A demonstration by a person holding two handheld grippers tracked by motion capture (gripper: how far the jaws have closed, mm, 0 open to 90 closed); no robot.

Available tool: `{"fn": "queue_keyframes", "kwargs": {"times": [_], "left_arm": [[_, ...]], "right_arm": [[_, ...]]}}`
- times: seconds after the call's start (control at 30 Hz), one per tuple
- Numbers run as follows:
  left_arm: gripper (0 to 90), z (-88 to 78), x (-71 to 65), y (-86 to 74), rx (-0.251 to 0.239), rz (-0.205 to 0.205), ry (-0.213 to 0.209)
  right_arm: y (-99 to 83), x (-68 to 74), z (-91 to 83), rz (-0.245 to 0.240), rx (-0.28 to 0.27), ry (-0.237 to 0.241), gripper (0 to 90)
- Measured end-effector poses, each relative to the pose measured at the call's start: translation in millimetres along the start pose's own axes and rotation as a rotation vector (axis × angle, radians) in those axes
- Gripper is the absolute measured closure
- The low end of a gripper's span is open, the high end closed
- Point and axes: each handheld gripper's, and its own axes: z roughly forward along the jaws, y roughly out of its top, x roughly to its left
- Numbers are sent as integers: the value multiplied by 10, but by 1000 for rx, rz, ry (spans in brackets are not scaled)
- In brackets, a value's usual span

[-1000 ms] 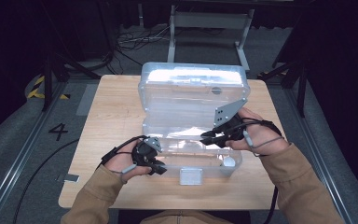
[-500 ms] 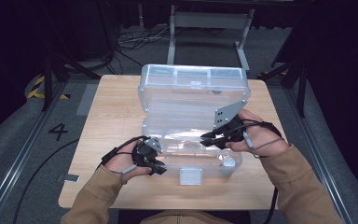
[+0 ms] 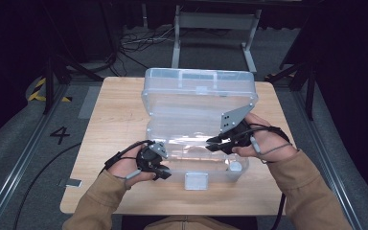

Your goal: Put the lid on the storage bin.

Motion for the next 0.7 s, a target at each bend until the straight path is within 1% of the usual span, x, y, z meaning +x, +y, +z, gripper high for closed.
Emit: {"fn": "queue_keyframes", "kwargs": {"times": [0.07,0.2,0.57,0.63,0.7], "left_arm": [[760,1,-8,-7,0,2,8],[753,4,-11,-4,0,6,11],[726,7,-32,-13,-2,8,15],[721,6,-37,-15,-1,8,17],[715,6,-39,-17,-2,9,17]], "right_arm": [[0,7,0,-1,3,-7,780],[-3,12,1,2,5,-4,780],[-24,14,1,11,-10,-6,781],[-26,7,-6,10,-12,-6,768],[-32,-2,-27,15,-25,-5,765]]}}
